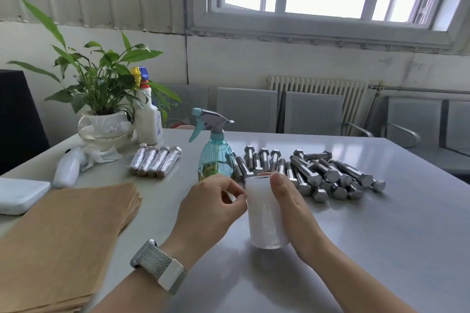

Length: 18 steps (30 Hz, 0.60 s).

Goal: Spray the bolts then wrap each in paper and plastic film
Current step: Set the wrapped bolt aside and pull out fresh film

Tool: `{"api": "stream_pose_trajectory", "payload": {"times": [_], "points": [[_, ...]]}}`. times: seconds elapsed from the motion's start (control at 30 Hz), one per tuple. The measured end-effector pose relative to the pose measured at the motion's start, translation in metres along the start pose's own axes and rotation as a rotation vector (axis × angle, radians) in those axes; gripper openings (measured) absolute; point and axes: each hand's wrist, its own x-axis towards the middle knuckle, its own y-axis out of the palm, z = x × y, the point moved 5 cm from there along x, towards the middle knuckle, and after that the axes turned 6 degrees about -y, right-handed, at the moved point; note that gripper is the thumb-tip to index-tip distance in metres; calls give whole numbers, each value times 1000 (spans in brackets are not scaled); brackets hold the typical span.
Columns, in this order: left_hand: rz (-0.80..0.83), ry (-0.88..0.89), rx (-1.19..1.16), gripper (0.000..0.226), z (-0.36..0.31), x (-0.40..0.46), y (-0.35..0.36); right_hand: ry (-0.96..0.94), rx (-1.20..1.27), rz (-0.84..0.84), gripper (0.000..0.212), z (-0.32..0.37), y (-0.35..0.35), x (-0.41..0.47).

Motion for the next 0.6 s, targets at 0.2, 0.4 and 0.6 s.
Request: {"api": "stream_pose_trajectory", "payload": {"times": [0.2, 0.4, 0.6], "points": [[194, -200, -414, 7, 8, 4, 8, 104, 76, -33, 78, -7, -6, 1], [253, -297, -647, 10, 13, 3, 16, 125, 103, 1, 84, -6, -3, 1], [217, -362, -782, 9, 18, 1, 20, 171, 107, -4, 90, -10, -2, 1]]}}
